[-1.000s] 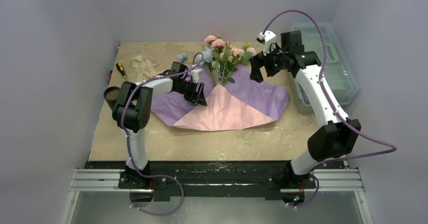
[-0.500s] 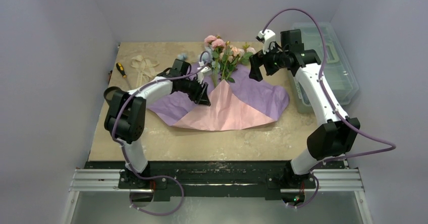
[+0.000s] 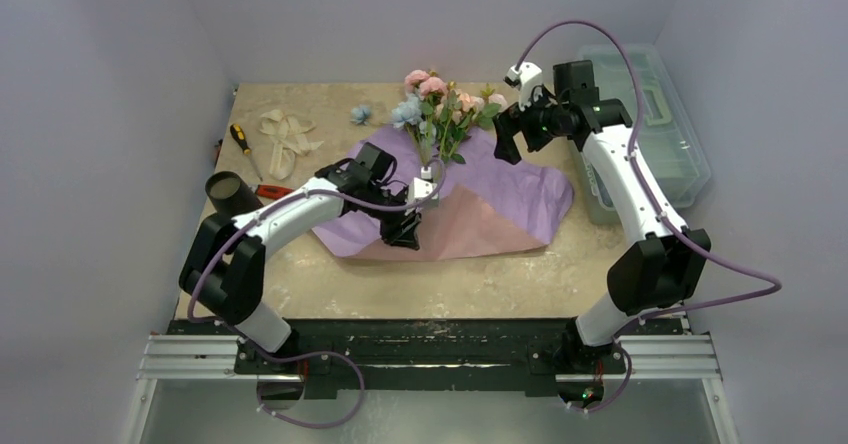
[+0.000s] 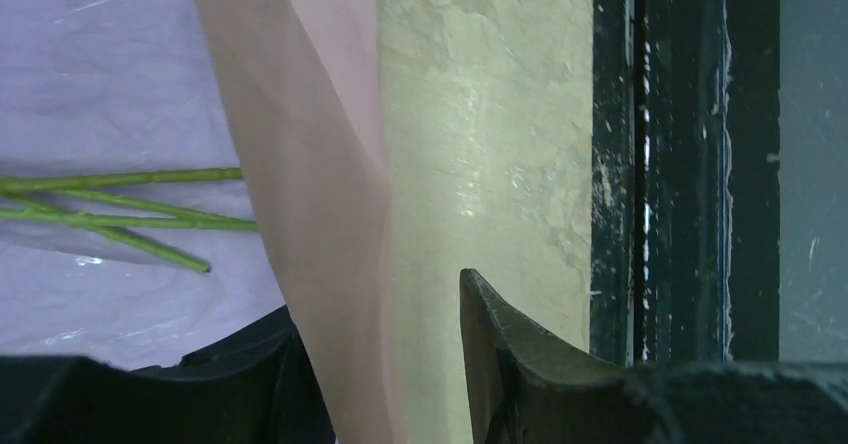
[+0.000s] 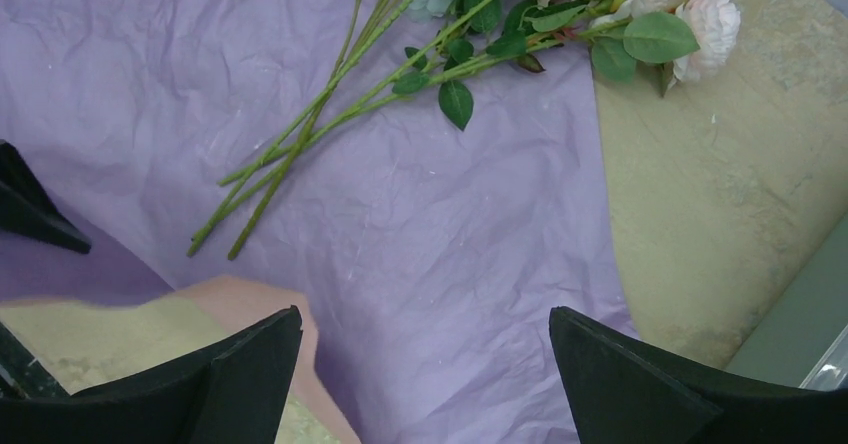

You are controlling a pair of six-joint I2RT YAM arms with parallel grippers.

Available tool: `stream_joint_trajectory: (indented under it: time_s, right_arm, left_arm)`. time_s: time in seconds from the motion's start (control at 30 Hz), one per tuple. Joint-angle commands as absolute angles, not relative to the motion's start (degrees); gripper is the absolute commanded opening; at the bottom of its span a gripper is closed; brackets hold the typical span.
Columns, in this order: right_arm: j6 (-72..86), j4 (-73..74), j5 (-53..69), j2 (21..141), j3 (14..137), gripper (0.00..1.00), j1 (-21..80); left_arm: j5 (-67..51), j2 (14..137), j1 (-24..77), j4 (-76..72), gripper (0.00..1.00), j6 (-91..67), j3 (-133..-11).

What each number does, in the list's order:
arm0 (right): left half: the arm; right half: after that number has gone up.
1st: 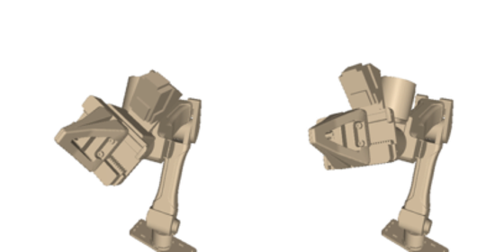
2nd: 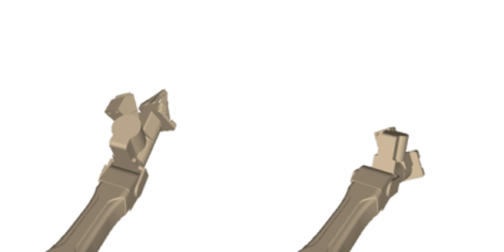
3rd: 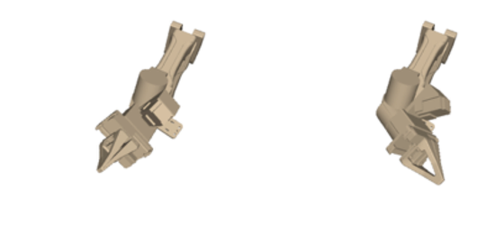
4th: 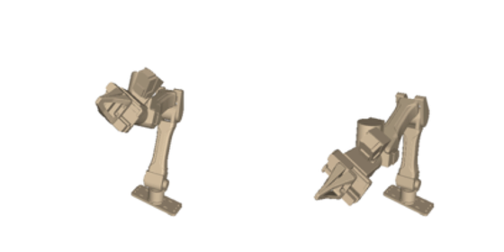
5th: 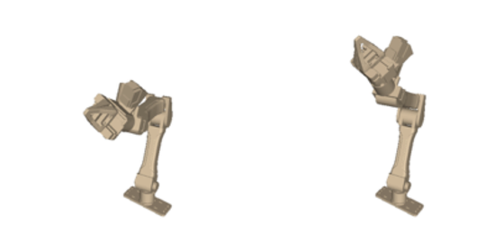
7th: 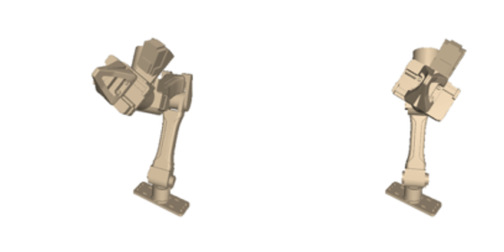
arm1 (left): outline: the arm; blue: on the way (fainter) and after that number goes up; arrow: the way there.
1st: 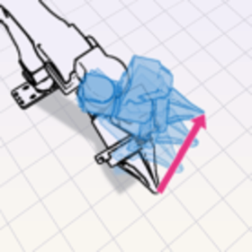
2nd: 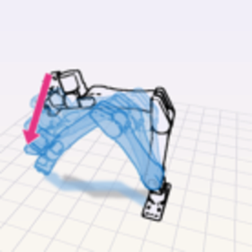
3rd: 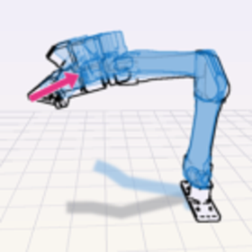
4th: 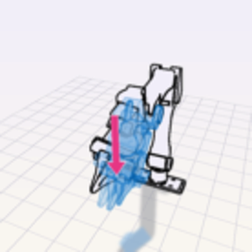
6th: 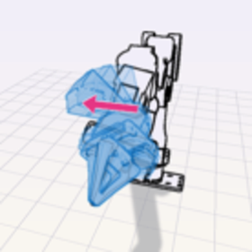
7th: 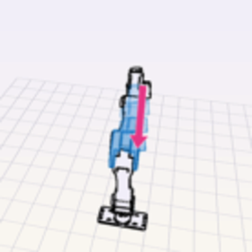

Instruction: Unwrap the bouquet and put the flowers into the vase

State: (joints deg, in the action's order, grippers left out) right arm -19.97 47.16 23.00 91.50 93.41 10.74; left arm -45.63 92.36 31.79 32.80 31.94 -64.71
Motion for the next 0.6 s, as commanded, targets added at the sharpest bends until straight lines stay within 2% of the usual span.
stream_joint_trajectory:
  time_s: [0.0,0.1,0.2,0.27,0.47,0.57]
  right_arm:
    - [-24.0,46.5,22.8,91.2,92.4,0.98,10.5]
    - [-25.5,47.8,25.2,92.3,92.3,0.98,10.5]
    - [-28.7,50.2,26.8,93.7,92.1,0.96,10.5]
    - [-29.9,51.8,28.8,95.1,91.8,0.94,10.6]
    - [-36.6,56.8,32.8,97.9,86.8,0.85,11.0]
    - [-38.9,55.5,30.9,95.5,81.4,0.83,13.5]
  left_arm:
    - [-44.3,85.1,35.3,36.0,0.41,43.7,-61.8]
    - [-41.7,81.9,38.3,36.9,0.46,47.6,-60.0]
    - [-39.7,80.4,41.8,39.7,0.67,52.2,-59.0]
    - [-38.5,79.7,44.3,42.7,0.74,55.4,-58.7]
    - [-34.5,75.4,51.1,48.5,0.78,61.3,-58.5]
    - [-32.5,70.6,52.0,53.1,0.78,64.9,-59.6]
